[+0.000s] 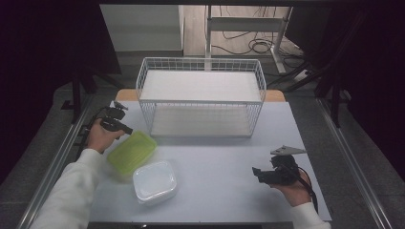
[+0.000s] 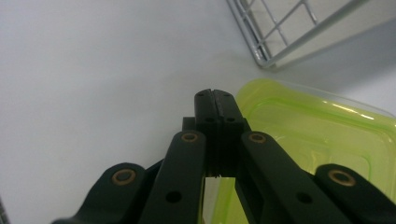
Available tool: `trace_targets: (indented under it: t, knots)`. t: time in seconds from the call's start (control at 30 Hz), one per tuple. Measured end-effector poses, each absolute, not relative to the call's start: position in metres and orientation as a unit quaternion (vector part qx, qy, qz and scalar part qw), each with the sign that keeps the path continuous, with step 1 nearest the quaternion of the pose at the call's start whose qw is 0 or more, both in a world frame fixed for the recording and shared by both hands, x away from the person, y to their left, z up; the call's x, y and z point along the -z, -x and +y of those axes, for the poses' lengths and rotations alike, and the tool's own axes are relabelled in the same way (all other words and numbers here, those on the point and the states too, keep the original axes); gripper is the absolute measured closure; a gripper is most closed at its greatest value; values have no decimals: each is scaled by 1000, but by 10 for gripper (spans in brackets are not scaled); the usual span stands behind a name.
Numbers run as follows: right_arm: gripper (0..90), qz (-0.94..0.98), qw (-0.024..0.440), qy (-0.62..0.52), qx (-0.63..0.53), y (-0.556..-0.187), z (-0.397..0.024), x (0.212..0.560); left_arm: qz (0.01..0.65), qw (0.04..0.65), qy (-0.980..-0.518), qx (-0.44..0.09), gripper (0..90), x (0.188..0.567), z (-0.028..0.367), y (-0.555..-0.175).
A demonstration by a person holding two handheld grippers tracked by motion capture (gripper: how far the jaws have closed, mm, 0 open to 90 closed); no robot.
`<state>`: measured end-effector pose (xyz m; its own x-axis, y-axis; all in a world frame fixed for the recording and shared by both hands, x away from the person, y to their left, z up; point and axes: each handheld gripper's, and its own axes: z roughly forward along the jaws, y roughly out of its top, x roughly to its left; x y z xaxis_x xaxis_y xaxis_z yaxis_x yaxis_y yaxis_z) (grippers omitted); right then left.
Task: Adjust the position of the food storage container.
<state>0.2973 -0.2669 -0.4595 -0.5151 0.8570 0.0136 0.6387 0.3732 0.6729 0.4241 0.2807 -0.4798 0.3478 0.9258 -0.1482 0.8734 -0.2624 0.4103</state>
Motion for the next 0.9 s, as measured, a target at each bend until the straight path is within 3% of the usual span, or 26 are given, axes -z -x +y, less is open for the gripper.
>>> trace_targets:
  t: [0.9]
  knots:
    - [161,813,174,-464,-305,-299,-264,464,543,265,-795,-50,900,472,260,-407]
